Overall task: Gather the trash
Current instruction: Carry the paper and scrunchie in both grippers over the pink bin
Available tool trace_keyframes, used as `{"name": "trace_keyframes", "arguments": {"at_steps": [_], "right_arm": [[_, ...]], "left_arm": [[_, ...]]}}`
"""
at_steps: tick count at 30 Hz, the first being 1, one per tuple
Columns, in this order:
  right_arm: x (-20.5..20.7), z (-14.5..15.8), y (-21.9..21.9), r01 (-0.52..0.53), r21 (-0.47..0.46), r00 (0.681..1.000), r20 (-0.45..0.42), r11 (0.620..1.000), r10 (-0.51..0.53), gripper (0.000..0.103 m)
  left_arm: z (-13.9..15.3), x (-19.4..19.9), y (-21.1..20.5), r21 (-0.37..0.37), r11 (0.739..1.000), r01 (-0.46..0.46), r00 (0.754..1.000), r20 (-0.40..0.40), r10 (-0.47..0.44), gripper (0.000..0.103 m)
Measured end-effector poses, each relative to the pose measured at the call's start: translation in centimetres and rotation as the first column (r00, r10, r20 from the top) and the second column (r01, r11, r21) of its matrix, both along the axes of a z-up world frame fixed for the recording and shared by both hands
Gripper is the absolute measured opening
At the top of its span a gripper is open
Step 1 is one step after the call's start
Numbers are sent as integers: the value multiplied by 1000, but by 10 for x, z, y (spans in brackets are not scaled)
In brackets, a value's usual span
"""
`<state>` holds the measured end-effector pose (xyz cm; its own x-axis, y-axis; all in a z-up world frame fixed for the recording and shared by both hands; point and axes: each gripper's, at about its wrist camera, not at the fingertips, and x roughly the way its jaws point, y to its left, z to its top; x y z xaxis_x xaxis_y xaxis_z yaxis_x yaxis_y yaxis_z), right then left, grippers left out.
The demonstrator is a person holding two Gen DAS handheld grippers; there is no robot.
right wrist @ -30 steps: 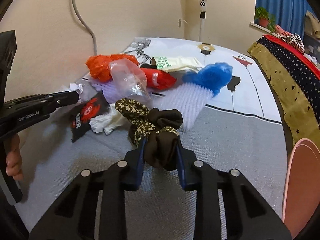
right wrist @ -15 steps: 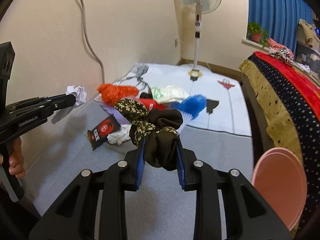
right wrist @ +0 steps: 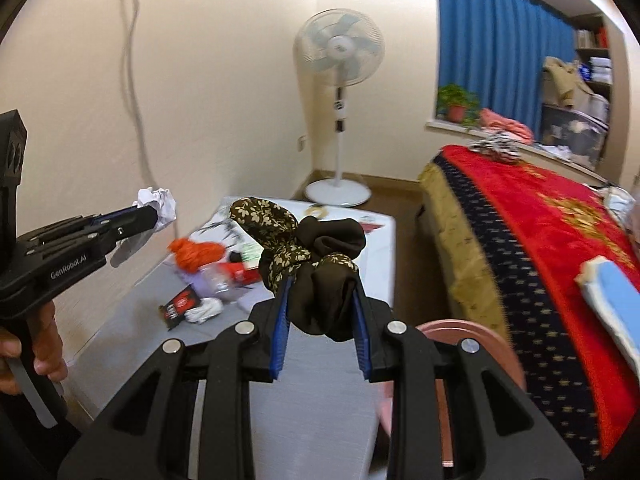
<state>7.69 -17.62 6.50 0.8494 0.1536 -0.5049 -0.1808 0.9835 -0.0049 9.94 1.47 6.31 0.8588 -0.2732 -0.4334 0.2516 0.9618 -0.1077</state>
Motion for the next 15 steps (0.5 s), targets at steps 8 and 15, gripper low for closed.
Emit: {"name": "trace_keyframes", "arguments": {"at_steps": [8, 15], "right_arm": [[-13, 2, -79, 127, 0, 992, 22, 992, -127, 28], [-4, -9, -136, 228, 14, 974, 11, 974, -228, 28]], "left_arm": [[7, 5, -86, -26, 994, 110, 994, -2, -110, 7], [-7, 20, -161, -1, 977, 211, 977, -34, -211, 7]]}}
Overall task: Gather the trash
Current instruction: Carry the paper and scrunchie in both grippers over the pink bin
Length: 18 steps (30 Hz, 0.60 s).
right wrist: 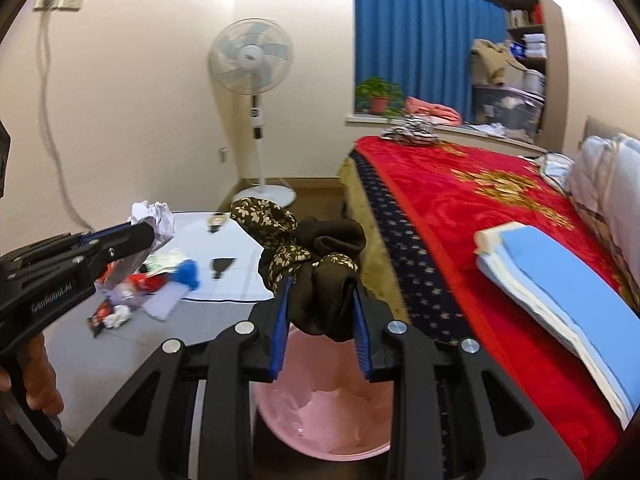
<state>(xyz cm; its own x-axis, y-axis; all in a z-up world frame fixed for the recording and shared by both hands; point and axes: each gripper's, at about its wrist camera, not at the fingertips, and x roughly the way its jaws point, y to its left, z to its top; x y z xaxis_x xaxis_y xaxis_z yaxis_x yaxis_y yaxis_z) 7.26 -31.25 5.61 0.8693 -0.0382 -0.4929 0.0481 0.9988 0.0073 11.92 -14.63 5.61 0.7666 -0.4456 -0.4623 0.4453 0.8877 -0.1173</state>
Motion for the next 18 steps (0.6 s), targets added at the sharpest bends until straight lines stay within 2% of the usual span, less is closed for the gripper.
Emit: {"name": "trace_keyframes", "arguments": {"at_steps": [6, 18], "right_arm": [[14, -8, -33, 65, 32, 998, -14, 997, -64, 28], [38, -29, -65, 101, 41, 992, -86, 994, -97, 28]], "left_arm": [[-12, 10, -43, 9, 999, 50, 999, -12, -50, 7], [-41, 33, -87, 21, 995, 98, 993, -70, -97, 7]]}}
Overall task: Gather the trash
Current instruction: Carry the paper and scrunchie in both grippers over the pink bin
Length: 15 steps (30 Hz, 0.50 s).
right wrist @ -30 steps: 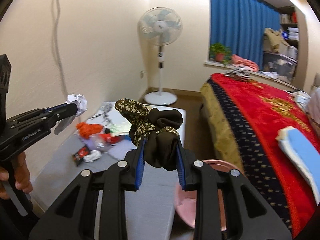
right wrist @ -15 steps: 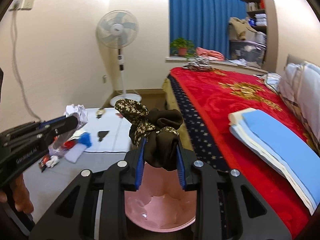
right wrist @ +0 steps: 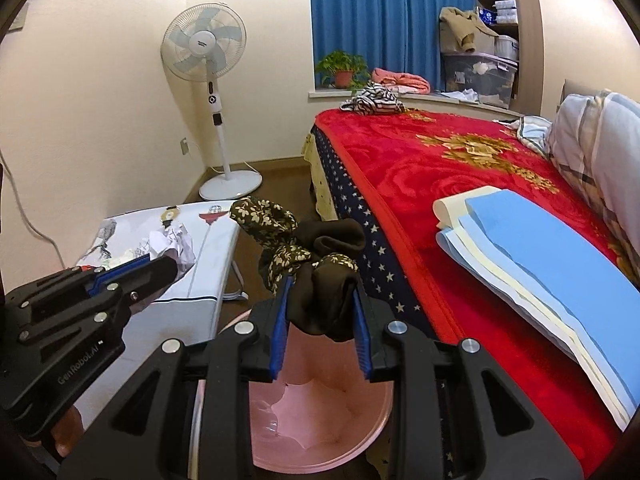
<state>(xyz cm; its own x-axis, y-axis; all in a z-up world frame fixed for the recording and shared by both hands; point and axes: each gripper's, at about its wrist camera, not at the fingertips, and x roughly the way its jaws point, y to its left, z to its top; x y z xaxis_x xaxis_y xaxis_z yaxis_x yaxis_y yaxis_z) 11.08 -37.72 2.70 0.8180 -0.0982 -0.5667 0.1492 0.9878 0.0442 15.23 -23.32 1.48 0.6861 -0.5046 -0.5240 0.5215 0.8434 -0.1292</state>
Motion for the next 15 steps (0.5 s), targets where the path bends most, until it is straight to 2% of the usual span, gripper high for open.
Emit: {"name": "trace_keyframes", "arguments": {"at_steps": [5, 15], "right_arm": [[10, -17, -9, 11, 5, 998, -59, 1000, -10, 29], [18, -41, -12, 25, 11, 987, -159, 1000, -23, 29]], "left_arm": [[-10, 6, -13, 11, 1000, 16, 1000, 4, -16, 7], [-43, 24, -20, 17, 1000, 1, 997, -78, 1, 7]]}}
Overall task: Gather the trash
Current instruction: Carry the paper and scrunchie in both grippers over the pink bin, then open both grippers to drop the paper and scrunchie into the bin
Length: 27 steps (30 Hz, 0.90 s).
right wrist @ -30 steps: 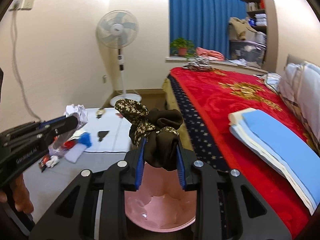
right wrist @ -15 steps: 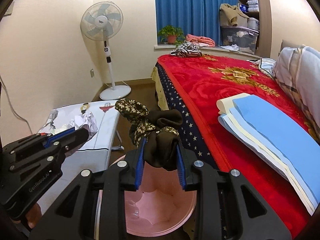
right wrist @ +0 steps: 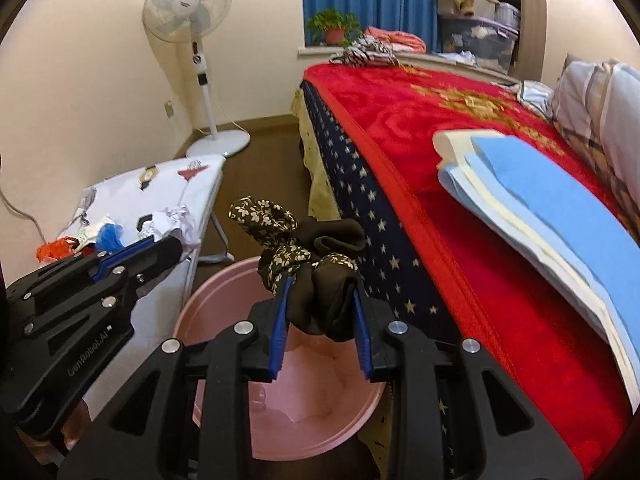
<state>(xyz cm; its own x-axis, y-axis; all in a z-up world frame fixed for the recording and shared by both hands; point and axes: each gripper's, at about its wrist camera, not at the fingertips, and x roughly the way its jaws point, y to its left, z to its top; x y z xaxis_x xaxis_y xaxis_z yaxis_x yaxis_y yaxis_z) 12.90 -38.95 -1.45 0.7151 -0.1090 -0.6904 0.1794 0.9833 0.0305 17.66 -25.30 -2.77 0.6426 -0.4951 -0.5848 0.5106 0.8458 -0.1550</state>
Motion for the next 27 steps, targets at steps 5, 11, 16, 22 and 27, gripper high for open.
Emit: {"name": "trace_keyframes", "arguments": {"at_steps": [5, 11, 16, 22, 27], "right_arm": [[1, -4, -2, 9, 1, 1000, -16, 1000, -9, 29], [0, -2, -1, 17, 20, 1000, -3, 1000, -17, 57], [-4, 3, -1, 43, 8, 999, 31, 999, -43, 77], [-10, 16, 13, 53, -58, 994, 95, 997, -47, 95], [-22, 42, 32, 44, -54, 977, 209, 998, -31, 98]], "left_arm": [[-9, 8, -1, 10, 1000, -11, 1000, -30, 11, 7], [-7, 9, 5, 19, 995, -100, 995, -12, 100, 70], [-5, 11, 22, -10, 976, -215, 977, -7, 215, 92], [0, 9, 32, 21, 973, -228, 974, 7, 228, 92], [27, -5, 65, 3, 965, -264, 963, 53, 263, 92]]}}
